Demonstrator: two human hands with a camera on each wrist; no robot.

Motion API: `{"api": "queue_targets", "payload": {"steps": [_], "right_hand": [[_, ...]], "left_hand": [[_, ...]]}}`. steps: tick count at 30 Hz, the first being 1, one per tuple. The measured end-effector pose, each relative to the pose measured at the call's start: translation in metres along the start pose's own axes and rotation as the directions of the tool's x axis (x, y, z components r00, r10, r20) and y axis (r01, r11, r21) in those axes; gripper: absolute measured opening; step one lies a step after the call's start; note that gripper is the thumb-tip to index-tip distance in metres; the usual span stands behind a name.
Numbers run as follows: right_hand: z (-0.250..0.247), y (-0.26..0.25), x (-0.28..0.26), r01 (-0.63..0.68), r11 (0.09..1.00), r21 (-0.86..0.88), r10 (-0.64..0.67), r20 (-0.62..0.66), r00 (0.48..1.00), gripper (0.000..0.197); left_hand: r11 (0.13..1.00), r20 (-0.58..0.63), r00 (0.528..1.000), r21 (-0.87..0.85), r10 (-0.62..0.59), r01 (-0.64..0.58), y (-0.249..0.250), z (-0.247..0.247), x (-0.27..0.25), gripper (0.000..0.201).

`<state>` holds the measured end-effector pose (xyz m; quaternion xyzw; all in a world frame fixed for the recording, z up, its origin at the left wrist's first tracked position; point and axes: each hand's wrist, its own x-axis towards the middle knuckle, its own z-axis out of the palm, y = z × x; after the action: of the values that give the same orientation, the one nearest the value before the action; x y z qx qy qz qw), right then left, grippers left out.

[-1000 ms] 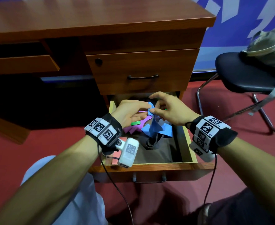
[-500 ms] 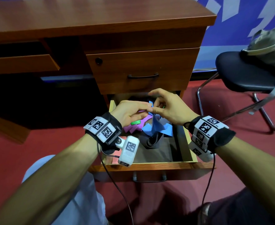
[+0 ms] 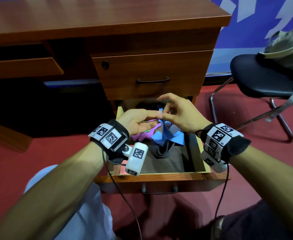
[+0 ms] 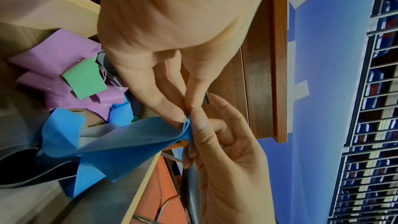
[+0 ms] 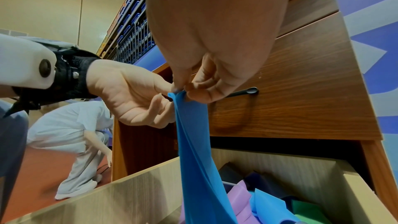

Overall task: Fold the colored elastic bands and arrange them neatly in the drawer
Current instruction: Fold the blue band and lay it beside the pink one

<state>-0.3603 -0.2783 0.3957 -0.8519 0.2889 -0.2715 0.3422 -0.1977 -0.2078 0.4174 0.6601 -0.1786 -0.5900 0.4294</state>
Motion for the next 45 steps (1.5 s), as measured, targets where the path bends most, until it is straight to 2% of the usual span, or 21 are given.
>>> {"api": "queue_targets", "payload": {"steps": [6, 11, 14, 16, 17, 19, 22, 24, 28, 31, 40, 45], "right_hand": [[-0.001, -0.003, -0.002, -0.008, 1.0, 0.002, 0.008, 0.033, 0.999, 0.052], [-0.001, -0.004, -0.003, -0.024, 0.999, 0.024, 0.022, 0.078, 0.997, 0.055], [-0.001, -0.006, -0.005, -0.026, 1.0, 0.003, 0.026, 0.093, 0.995, 0.043], [-0.001, -0.007, -0.006, -0.09, 0.995, 0.05, 0.085, 0.098, 0.992, 0.032], [-0.001, -0.008, -0.005, -0.137, 0.986, 0.099, 0.127, 0.102, 0.987, 0.03], [0.0, -0.008, -0.005, -0.205, 0.961, 0.187, 0.186, 0.115, 0.976, 0.031], [0.0, -0.009, -0.005, -0.263, 0.929, 0.26, 0.235, 0.135, 0.963, 0.038], [-0.001, -0.009, -0.005, -0.279, 0.919, 0.279, 0.253, 0.128, 0.959, 0.04], [0.0, -0.012, -0.003, -0.264, 0.913, 0.31, 0.238, 0.119, 0.964, 0.043], [0.001, -0.015, 0.0, -0.246, 0.913, 0.325, 0.22, 0.114, 0.969, 0.044], [0.004, -0.022, 0.003, -0.257, 0.91, 0.327, 0.235, 0.105, 0.966, 0.046], [0.008, -0.025, 0.001, -0.276, 0.905, 0.324, 0.245, 0.134, 0.96, 0.047]], "left_hand": [[1.0, 0.02, 1.0, -0.017, -0.022, 0.022, -0.001, -0.001, 0.002, 0.014], [0.999, 0.004, 1.0, -0.032, -0.011, 0.011, -0.003, -0.001, 0.005, 0.003], [1.0, -0.022, 1.0, -0.016, 0.005, -0.006, -0.004, -0.002, 0.008, 0.003], [1.0, -0.028, 0.999, -0.022, 0.019, -0.02, -0.004, -0.003, 0.01, 0.004], [0.999, -0.023, 0.999, -0.024, 0.034, -0.034, -0.003, -0.004, 0.01, 0.002], [0.997, -0.029, 0.996, -0.004, 0.08, -0.08, -0.001, -0.005, 0.01, 0.012], [0.983, -0.044, 0.983, 0.05, 0.18, -0.177, 0.0, -0.005, 0.008, 0.024], [0.971, -0.053, 0.973, 0.09, 0.225, -0.22, 0.001, -0.004, 0.008, 0.024], [0.909, -0.079, 0.927, 0.242, 0.367, -0.339, 0.002, -0.002, 0.009, 0.01], [0.843, -0.052, 0.888, 0.344, 0.457, -0.413, 0.002, -0.003, 0.008, 0.017], [0.758, -0.02, 0.852, 0.468, 0.524, -0.455, 0.004, -0.008, 0.008, 0.017], [0.65, -0.024, 0.811, 0.613, 0.584, -0.45, 0.004, -0.007, 0.003, 0.014]]}}
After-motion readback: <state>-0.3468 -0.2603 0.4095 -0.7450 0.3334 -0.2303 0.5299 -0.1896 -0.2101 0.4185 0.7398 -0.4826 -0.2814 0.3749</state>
